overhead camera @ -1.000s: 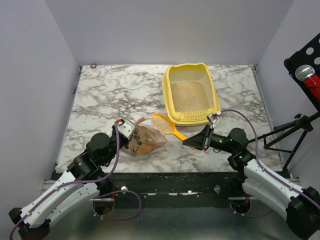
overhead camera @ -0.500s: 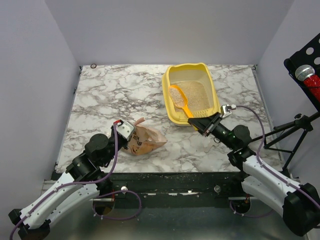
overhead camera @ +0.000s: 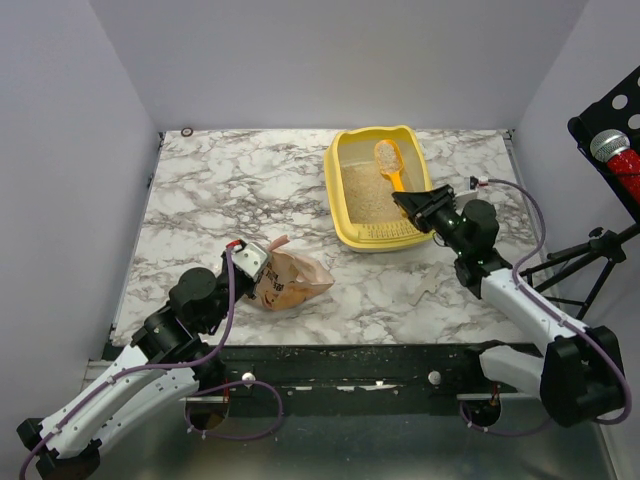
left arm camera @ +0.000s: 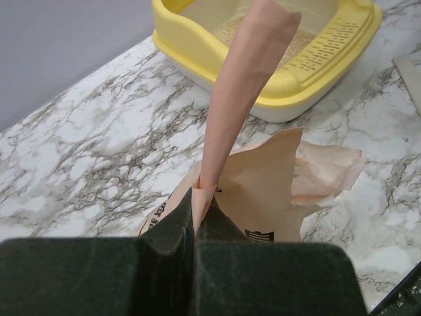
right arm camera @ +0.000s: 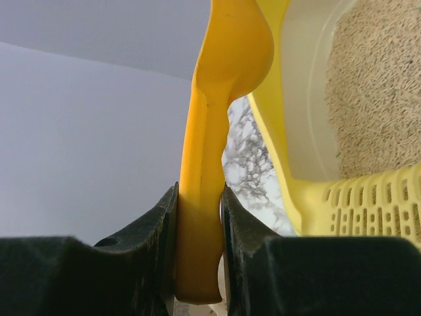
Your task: Fill the litter box with clean litter
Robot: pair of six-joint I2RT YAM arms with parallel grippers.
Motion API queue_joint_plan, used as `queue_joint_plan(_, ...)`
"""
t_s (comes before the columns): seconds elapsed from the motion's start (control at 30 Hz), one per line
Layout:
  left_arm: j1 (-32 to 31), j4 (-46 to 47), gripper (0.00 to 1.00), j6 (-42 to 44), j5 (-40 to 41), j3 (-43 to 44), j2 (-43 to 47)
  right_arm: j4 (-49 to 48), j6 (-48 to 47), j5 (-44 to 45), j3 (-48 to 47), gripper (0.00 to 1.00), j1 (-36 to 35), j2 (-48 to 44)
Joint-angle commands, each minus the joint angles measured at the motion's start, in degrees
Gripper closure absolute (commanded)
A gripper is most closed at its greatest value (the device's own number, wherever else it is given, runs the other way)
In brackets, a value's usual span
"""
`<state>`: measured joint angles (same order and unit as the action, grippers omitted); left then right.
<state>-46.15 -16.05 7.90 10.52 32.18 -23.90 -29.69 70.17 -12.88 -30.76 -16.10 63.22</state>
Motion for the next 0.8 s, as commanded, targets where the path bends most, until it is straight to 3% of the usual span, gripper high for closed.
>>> queue_joint_plan(0.0,-0.3,4.7,1.00,-1.0,-0.4,2.0,1.0,15.9,-12.6,3.2,-8.2,1.00,0.4,4.0)
queue_joint_plan(0.17,-0.3,4.5,1.00,-1.1,-0.5,2.2,1.3,31.5,-24.8,6.2,-18.5,1.00,0.4,12.4)
queue_joint_plan(0.5,-0.3,4.5,1.00,-1.1,-1.0,2.2,1.7,50.8,-42.9,14.4,-35.7,1.00,0.4,24.0)
queue_joint_plan(0.77,-0.3,4.4,1.00,-1.1,-0.7,2.3,1.4,67.7,-54.7,13.3,-53.3,1.00,0.2,32.1)
